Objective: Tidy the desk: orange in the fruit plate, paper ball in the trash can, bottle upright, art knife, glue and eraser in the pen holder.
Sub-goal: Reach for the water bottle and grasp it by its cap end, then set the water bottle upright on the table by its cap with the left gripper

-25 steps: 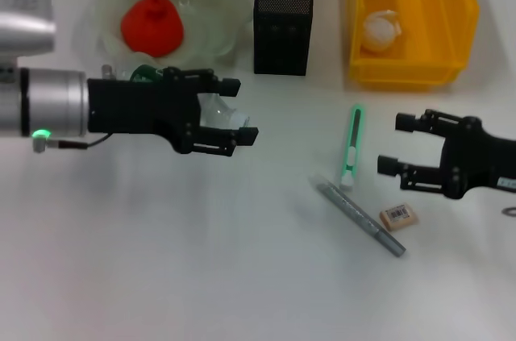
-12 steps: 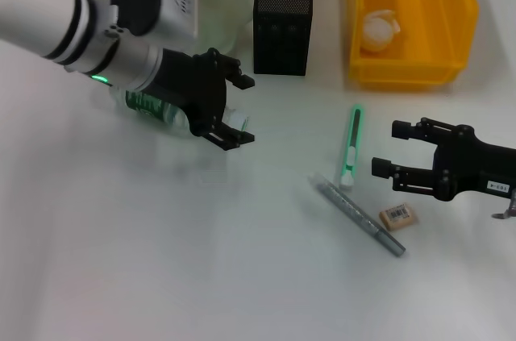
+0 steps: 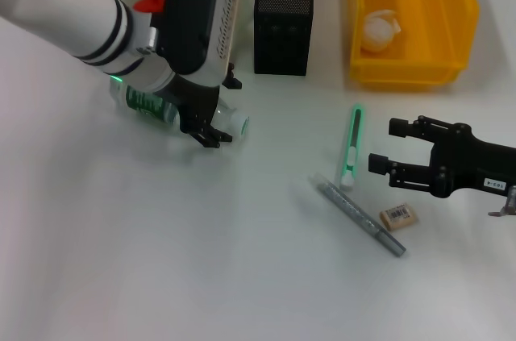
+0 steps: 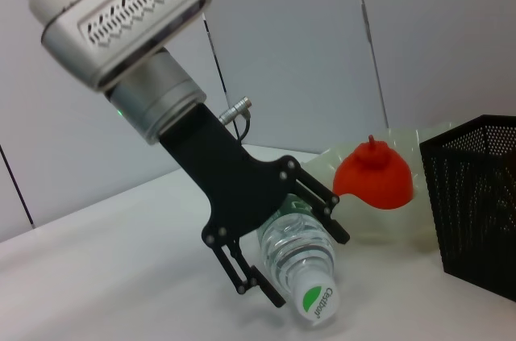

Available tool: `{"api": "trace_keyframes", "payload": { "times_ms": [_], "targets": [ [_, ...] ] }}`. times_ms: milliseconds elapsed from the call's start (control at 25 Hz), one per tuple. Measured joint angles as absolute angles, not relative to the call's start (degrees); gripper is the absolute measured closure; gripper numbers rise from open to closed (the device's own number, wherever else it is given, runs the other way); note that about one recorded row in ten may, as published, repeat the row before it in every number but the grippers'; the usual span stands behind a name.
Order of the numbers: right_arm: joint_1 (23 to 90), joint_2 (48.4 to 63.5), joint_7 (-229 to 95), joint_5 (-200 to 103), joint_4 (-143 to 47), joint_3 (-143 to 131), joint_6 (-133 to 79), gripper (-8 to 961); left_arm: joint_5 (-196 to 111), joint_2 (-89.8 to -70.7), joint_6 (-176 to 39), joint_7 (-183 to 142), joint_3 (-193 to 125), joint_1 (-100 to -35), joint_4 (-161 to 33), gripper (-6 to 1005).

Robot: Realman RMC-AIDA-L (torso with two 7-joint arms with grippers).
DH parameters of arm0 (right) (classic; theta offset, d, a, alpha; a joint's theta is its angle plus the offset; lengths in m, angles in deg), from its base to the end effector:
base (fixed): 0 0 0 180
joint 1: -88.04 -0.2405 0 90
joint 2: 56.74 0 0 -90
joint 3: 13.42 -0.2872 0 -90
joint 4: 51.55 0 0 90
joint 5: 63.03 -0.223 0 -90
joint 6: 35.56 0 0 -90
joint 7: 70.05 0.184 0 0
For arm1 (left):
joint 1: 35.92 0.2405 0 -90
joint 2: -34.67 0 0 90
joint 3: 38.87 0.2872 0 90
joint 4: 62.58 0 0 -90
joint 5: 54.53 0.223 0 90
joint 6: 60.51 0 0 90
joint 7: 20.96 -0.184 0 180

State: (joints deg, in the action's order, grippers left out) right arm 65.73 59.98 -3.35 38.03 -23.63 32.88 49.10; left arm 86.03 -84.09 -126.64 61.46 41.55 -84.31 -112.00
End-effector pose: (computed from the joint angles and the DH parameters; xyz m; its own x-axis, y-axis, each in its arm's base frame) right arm 0.3261 0.3317 -0.0573 0.7453 -0.3262 -0.5815 -0.5258 -0.8238 -0.2119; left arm -0.1936 0.4547 -0.1100 0.8564 -0.3315 -0.3958 -0.4096 -0.9029 -0.1301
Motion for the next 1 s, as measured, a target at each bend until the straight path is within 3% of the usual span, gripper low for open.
{"api": "trace_keyframes", "payload": {
  "times_ms": [400,640,1000],
  "targets": [
    [65.98,59.98,-2.92,38.5,-23.42,32.9,49.45,150,86.6,-84.26,-122.67,61.58,46.67,-83.9,-110.89,218],
    [66.24,59.92,-2.82,38.37,-23.41,32.9,49.71,151,86.73,-84.42,-121.46,62.56,49.42,-83.81,-110.44,437],
    [66.59,59.58,-2.72,38.19,-23.44,32.9,50.37,151,85.04,-84.39,-124.07,65.36,50.35,-81.12,-116.76,544]
  ]
}}
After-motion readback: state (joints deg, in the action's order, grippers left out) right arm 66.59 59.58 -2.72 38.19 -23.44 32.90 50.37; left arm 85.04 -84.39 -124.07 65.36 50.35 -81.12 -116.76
